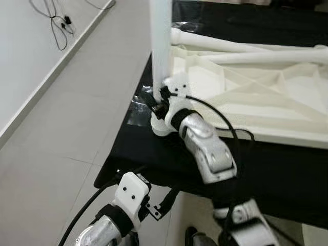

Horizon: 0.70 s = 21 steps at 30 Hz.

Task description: Building children table

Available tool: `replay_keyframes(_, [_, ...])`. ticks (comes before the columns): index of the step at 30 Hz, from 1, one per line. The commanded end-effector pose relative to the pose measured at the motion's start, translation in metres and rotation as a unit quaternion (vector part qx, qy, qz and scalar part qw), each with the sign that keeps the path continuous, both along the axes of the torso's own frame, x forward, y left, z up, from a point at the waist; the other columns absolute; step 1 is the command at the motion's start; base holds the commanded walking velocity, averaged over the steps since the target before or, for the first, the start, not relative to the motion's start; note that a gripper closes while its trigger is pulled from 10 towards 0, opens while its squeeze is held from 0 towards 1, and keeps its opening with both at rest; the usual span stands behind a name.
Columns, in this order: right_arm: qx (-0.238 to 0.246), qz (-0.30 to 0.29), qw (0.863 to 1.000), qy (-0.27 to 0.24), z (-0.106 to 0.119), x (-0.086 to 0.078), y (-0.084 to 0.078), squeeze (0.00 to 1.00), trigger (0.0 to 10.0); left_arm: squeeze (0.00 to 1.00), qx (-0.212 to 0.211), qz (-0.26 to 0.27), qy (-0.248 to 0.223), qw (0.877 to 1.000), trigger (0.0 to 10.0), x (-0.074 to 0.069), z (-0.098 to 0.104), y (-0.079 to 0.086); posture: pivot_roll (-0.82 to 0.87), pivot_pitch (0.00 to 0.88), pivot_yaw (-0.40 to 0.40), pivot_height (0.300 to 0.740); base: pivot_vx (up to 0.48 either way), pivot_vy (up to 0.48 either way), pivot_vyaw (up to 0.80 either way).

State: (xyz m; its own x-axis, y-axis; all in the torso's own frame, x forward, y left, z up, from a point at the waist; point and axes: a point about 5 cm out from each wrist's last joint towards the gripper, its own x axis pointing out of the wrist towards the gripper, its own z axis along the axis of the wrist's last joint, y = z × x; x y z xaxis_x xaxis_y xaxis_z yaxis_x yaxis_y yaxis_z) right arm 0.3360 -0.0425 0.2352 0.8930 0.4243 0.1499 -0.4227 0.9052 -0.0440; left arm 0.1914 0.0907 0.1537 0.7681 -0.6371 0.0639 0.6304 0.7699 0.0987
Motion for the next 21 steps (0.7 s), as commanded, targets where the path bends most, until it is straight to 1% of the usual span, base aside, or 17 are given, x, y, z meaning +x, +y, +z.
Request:
replay_keyframes(1, [0.016,-0.045,0.989,0.137,-0.072,-0.017,-0.004,0.00,10.0,0.00,-0.003,-0.001,0.007,1.000,10.0,-0.003,0.000,-0.001,0.08,0.381,-0.018,0.740,0.000,0.000,0.00])
replay_keyframes(2, [0.016,-0.045,0.989,0.137,-0.072,-0.017,-0.004,0.00,10.0,0.00,-0.003,-0.001,0.007,1.000,10.0,-0.003,0.000,-0.001,0.08,0.381,-0.018,0.740,0.000,0.000,0.00])
replay_keyframes(4, [0.020,-0.024,0.992,0.120,-0.071,-0.028,0.007,0.00,10.0,0.00,-0.002,0.000,0.006,1.000,10.0,-0.002,0.000,0.000,0.08,0.380,-0.012,0.740,0.000,0.000,0.00])
replay_keyframes(7, [0.023,-0.018,0.993,0.113,-0.069,-0.029,0.011,0.00,10.0,0.00,0.000,-0.001,0.006,1.000,10.0,-0.001,0.000,0.000,0.07,0.375,-0.009,0.740,0.000,0.000,0.00])
replay_keyframes(8, [0.023,-0.018,0.993,0.113,-0.069,-0.029,0.011,0.00,10.0,0.00,0.000,-0.001,0.006,1.000,10.0,-0.001,0.000,0.000,0.07,0.375,-0.009,0.740,0.000,0.000,0.00])
replay_keyframes(11, [0.029,-0.055,0.990,0.123,-0.068,-0.023,0.003,0.00,10.0,0.00,0.001,-0.002,0.006,1.000,10.0,-0.001,-0.001,0.001,0.08,0.369,-0.006,0.740,0.000,0.000,0.00])
replay_keyframes(13, [0.029,-0.065,0.990,0.124,-0.068,-0.023,0.002,0.00,10.0,0.00,0.001,-0.002,0.006,1.000,10.0,-0.001,-0.001,0.001,0.08,0.369,-0.006,0.740,0.000,0.000,0.00])
replay_keyframes(14, [0.057,-0.084,0.985,0.139,-0.069,-0.023,-0.001,0.00,10.0,0.00,0.002,-0.001,0.005,1.000,10.0,0.000,-0.001,0.001,0.08,0.365,-0.008,0.740,0.000,0.000,0.00])
replay_keyframes(15, [0.057,-0.084,0.985,0.139,-0.069,-0.023,-0.001,0.00,10.0,0.00,0.002,-0.001,0.005,1.000,10.0,0.000,-0.001,0.001,0.08,0.365,-0.008,0.740,0.000,0.000,0.00])
replay_keyframes(16, [0.078,-0.096,0.981,0.152,-0.071,-0.024,-0.003,0.00,10.0,0.00,0.002,-0.001,0.005,1.000,10.0,0.000,-0.002,0.001,0.08,0.365,-0.008,0.740,0.000,0.000,0.00])
replay_keyframes(17, [0.078,-0.096,0.981,0.152,-0.071,-0.024,-0.003,0.00,10.0,0.00,0.002,-0.001,0.005,1.000,10.0,0.000,-0.002,0.001,0.08,0.365,-0.008,0.740,0.000,0.000,0.00])
replay_keyframes(18, [0.125,-0.089,0.975,0.163,-0.069,-0.028,0.000,0.00,10.0,0.00,0.003,0.000,0.005,1.000,10.0,0.000,-0.002,0.002,0.08,0.364,-0.005,0.740,0.000,0.000,0.00])
replay_keyframes(19, [0.125,-0.089,0.975,0.163,-0.069,-0.028,0.000,0.00,10.0,0.00,0.003,0.000,0.005,1.000,10.0,0.000,-0.002,0.002,0.08,0.364,-0.005,0.740,0.000,0.000,0.00])
replay_keyframes(20, [0.140,-0.076,0.974,0.163,-0.067,-0.030,0.002,0.00,10.0,0.00,0.004,0.000,0.005,1.000,10.0,0.000,-0.002,0.002,0.08,0.364,-0.005,0.740,0.000,0.000,0.00])
replay_keyframes(21, [0.140,-0.076,0.974,0.163,-0.067,-0.030,0.002,0.00,10.0,0.00,0.004,0.000,0.005,1.000,10.0,0.000,-0.002,0.002,0.08,0.364,-0.005,0.740,0.000,0.000,0.00])
